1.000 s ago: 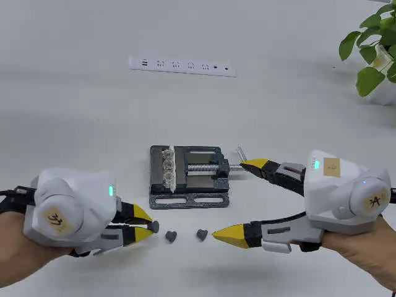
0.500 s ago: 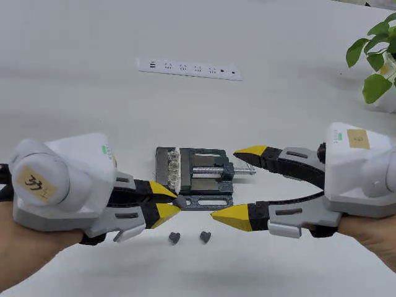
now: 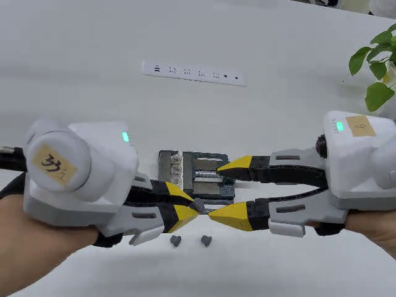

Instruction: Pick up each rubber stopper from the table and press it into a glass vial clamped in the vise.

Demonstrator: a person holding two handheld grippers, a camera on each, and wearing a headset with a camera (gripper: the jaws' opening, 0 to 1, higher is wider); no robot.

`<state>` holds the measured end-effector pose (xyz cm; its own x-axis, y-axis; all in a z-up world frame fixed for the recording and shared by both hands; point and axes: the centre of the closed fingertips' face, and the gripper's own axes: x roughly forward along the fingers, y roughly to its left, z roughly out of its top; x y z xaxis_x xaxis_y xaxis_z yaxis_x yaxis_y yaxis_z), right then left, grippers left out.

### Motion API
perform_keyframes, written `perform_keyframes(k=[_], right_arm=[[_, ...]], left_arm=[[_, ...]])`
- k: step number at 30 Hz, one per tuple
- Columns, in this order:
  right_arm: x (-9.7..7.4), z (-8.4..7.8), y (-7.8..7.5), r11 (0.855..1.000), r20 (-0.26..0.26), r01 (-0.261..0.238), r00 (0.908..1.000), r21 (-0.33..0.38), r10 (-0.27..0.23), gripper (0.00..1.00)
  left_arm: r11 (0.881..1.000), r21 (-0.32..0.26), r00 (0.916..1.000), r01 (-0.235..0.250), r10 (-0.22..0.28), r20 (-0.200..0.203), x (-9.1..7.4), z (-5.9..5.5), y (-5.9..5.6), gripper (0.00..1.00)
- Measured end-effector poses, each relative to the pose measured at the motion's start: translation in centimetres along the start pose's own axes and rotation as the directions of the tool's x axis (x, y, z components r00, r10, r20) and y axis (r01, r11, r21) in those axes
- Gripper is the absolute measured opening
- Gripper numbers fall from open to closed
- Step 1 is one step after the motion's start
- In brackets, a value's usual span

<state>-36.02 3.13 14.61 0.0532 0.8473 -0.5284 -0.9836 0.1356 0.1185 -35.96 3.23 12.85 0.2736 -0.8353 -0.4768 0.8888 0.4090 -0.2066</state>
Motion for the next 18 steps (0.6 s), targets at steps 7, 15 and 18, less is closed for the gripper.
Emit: perform_keyframes(k=[7,15,18], right_arm=[[0.4,-0.1,1.0,0.999,-0.022,-0.048,0.9986,-0.014,0.048,0.17],[0.6,-0.3,1.8,0.996,-0.036,-0.085,0.9958,-0.014,0.084,0.10],[0.6,-0.3,1.9,0.996,-0.039,-0.092,0.9951,-0.015,0.092,0.09]], left_arm=[[1.000,0.014,0.9998,0.018,-0.018,-0.012,0.0,0.3,-0.7,0.03],[0.999,0.036,0.9991,0.037,-0.036,-0.020,-0.1,0.6,-1.4,0.03],[0.998,0.043,0.9989,0.042,-0.041,-0.023,-0.1,0.6,-1.5,0.03]])
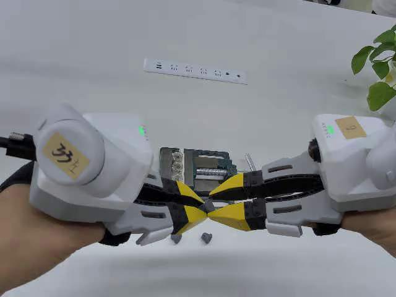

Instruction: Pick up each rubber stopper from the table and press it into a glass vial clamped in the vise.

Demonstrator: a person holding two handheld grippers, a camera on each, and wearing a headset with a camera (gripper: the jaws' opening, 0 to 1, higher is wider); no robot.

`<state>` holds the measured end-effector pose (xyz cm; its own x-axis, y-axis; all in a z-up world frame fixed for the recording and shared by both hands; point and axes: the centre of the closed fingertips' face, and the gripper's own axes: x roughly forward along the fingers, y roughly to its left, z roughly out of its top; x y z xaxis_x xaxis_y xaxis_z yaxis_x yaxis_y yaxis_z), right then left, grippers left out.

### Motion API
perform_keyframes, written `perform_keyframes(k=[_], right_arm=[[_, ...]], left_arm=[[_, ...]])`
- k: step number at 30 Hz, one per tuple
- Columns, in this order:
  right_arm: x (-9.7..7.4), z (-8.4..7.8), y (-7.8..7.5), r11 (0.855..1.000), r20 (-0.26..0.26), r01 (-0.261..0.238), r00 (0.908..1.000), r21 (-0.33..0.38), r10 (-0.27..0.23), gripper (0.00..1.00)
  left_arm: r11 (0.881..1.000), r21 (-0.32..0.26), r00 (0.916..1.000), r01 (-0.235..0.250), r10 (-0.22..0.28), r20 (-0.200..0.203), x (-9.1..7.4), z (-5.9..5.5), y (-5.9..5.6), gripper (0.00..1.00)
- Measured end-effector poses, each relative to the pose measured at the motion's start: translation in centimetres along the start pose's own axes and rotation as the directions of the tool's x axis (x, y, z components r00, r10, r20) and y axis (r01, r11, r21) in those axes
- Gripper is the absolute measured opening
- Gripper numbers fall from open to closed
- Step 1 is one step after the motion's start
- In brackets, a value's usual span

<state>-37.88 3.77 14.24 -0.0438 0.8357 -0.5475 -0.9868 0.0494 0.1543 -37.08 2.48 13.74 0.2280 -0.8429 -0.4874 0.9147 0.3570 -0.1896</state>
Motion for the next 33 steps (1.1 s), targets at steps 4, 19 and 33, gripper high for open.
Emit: perform_keyframes(k=[4,19,33], right_arm=[[0.0,0.0,0.2,1.000,-0.005,-0.010,0.9999,-0.004,0.010,0.08],[0.1,-0.2,0.7,0.998,-0.033,-0.048,0.9984,-0.039,0.047,0.07],[0.3,-0.5,1.1,0.995,-0.066,-0.093,0.9938,-0.047,0.089,0.07]], left_arm=[[1.000,0.010,1.0000,0.006,-0.006,-0.008,0.0,-0.1,0.0,0.03],[0.998,0.041,0.9979,0.049,-0.047,-0.044,-0.2,-0.4,-0.4,0.03],[0.994,0.060,0.9937,0.086,-0.081,-0.077,-0.2,-0.9,-0.7,0.03]])
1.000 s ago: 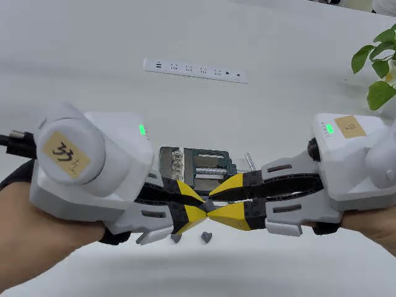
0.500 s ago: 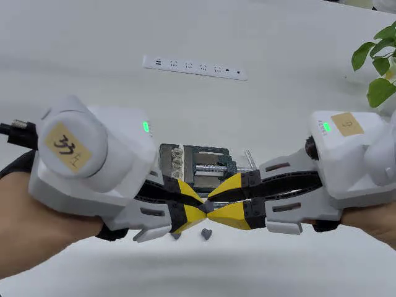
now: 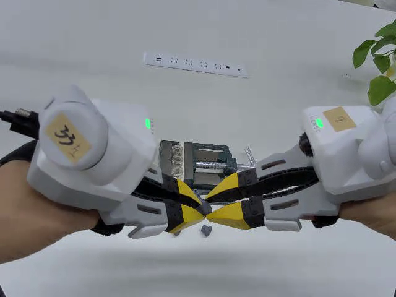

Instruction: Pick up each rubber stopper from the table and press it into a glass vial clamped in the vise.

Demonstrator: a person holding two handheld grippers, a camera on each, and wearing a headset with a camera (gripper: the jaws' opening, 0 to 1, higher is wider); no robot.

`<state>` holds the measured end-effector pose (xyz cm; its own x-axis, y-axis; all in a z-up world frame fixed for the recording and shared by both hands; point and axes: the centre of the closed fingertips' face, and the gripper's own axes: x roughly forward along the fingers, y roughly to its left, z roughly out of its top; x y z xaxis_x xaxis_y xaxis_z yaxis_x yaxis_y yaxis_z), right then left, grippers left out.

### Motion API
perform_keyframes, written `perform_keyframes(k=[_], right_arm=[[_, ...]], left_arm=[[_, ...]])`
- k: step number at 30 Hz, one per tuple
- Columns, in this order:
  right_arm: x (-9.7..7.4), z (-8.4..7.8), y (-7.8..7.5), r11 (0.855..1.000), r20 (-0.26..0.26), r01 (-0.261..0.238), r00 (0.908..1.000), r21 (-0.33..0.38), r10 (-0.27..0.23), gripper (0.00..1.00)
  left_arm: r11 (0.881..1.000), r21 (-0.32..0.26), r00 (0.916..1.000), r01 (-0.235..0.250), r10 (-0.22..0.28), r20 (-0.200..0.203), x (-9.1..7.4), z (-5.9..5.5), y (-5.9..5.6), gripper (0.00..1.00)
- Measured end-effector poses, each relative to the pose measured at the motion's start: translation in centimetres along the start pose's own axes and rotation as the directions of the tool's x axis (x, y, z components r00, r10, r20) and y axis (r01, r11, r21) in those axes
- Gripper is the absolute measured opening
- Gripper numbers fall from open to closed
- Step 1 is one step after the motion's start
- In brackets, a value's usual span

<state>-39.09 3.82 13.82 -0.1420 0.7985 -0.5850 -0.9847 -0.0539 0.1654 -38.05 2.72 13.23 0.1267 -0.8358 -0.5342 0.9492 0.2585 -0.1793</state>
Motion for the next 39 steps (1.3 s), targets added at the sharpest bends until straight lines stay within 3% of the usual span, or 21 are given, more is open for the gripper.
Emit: perform_keyframes(k=[20,33,39], right_arm=[[0.3,0.0,0.1,1.000,0.004,-0.001,1.0000,-0.008,0.001,0.05],[0.8,0.1,-0.1,1.000,0.005,0.001,1.0000,0.018,-0.002,0.04],[1.1,0.1,-0.1,1.000,-0.006,0.004,1.0000,0.026,-0.004,0.04]], left_arm=[[1.000,-0.012,0.9997,0.011,-0.012,-0.023,-0.2,-0.3,-0.1,0.03],[1.000,0.029,0.9999,-0.008,0.008,-0.012,-0.4,-0.7,0.1,0.04],[0.999,0.038,0.9997,-0.019,0.018,0.013,-0.5,-0.9,0.2,0.04]])
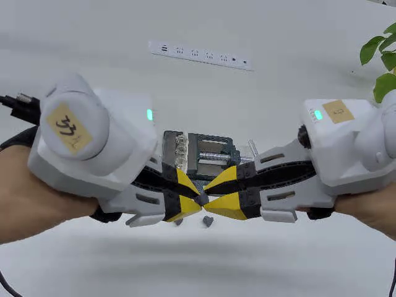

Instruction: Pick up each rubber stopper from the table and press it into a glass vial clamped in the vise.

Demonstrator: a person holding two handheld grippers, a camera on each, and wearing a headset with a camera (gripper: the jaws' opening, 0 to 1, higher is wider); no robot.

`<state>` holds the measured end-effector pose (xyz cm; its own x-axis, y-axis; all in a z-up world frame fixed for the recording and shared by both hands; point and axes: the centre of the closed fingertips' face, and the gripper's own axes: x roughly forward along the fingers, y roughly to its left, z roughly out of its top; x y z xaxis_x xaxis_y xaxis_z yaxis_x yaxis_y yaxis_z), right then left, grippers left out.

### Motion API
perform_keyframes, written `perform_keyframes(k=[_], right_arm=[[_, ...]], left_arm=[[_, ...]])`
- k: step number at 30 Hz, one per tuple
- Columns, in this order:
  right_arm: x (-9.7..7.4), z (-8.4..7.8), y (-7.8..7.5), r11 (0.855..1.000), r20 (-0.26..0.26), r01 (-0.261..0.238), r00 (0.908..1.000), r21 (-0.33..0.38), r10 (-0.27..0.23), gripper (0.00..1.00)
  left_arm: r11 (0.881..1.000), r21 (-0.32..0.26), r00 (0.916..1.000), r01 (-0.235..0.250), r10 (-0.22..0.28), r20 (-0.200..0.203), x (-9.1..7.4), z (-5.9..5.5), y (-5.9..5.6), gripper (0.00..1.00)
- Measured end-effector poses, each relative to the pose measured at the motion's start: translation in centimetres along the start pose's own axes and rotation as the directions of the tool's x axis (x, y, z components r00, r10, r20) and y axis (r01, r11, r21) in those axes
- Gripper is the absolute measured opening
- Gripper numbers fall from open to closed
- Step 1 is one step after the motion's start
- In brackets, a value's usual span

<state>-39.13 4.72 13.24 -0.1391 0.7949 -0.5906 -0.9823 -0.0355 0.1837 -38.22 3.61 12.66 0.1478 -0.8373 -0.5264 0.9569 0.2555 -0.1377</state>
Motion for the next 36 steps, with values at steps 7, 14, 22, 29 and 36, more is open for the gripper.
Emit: perform_keyframes(k=[7,14,22,29,36], right_arm=[[0.2,0.2,0.0,1.000,-0.006,-0.005,1.0000,0.003,0.005,0.05],[0.1,0.7,-0.8,1.000,-0.017,0.001,0.9999,-0.005,-0.001,0.05],[-0.4,1.2,-2.1,1.000,-0.017,0.022,0.9996,-0.004,-0.022,0.05],[-0.3,1.7,-3.3,1.000,-0.028,0.031,0.9991,-0.006,-0.031,0.05],[0.3,2.4,-5.0,0.999,-0.059,0.040,0.9974,-0.013,-0.041,0.05]], left_arm=[[1.000,-0.007,0.9995,-0.002,0.002,0.031,0.0,0.0,-0.3,0.10],[0.999,-0.017,0.9982,-0.031,0.032,0.051,-0.2,-0.6,0.1,0.21],[0.994,-0.051,0.9902,-0.101,0.105,0.092,-1.2,-1.1,1.5,0.30],[0.986,-0.071,0.9797,-0.151,0.159,0.122,-1.9,-1.8,2.7,0.37],[0.968,-0.107,0.9567,-0.226,0.241,0.163,-3.0,-2.4,4.6,0.49]])
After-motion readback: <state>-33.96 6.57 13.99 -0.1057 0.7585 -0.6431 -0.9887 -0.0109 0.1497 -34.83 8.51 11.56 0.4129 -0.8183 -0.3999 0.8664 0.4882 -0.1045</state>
